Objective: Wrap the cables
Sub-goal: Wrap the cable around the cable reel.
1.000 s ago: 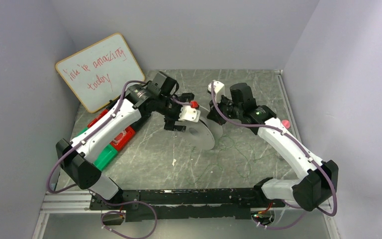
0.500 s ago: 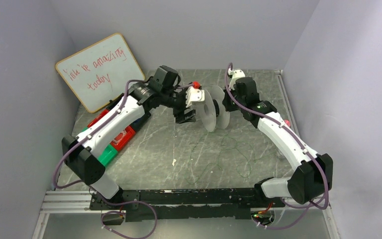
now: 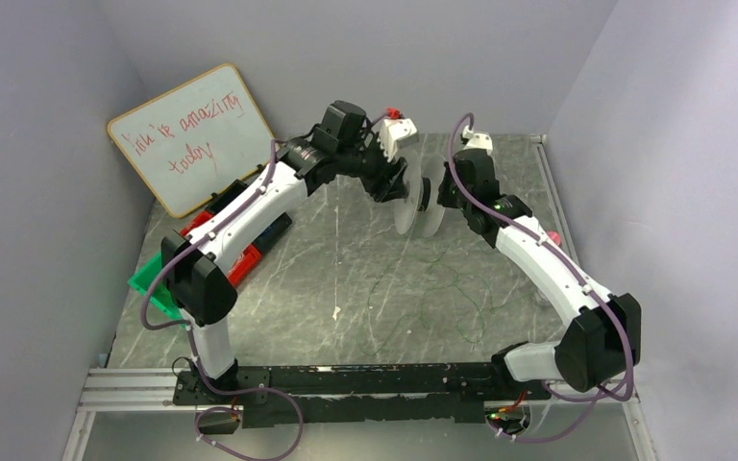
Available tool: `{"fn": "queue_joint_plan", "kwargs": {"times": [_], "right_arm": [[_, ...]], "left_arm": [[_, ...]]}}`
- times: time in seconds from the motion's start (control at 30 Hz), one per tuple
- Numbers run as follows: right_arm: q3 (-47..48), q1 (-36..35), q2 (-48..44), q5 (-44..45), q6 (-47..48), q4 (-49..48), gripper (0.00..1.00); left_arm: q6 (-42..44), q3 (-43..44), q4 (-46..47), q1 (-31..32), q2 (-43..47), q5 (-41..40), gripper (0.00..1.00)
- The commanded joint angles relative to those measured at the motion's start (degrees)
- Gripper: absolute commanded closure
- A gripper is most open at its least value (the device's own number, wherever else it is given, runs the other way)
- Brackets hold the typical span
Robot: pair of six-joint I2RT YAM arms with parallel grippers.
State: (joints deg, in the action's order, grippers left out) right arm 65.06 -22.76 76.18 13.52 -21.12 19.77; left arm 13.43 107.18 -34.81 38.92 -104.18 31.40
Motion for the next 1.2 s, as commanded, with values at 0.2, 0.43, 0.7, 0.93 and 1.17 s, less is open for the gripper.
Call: {"fn": "queue_joint_plan", "kwargs": {"times": [0.2, 0.43, 0.7, 0.93, 1.17], "right_arm": [[-1.2, -0.1, 1.3, 3.7, -8.4, -7.1, 1.0], [-1.2, 0.0, 1.7, 4.1, -8.2, -7.0, 1.0], [-1.5, -0.1, 1.5, 2.9, -7.7, -7.6, 1.0], [-1.7, 0.0, 1.5, 1.7, -7.3, -7.8, 1.0], [-1.8, -0.1, 1.3, 1.0, -7.1, -8.0, 1.0]], "left_arm": [[-10.4, 5.0, 2.6, 2.1, -5.3, -7.5, 0.43], [-11.1, 1.6, 4.4, 2.1, -5.6, -3.4, 0.48], [-10.9, 1.5, 4.4, 1.9, -6.5, -4.6, 0.52], [-10.2, 2.1, 4.1, 1.8, -7.9, -5.7, 0.52], [-9.7, 0.8, 4.7, 1.3, -8.0, -7.4, 0.52]]}}
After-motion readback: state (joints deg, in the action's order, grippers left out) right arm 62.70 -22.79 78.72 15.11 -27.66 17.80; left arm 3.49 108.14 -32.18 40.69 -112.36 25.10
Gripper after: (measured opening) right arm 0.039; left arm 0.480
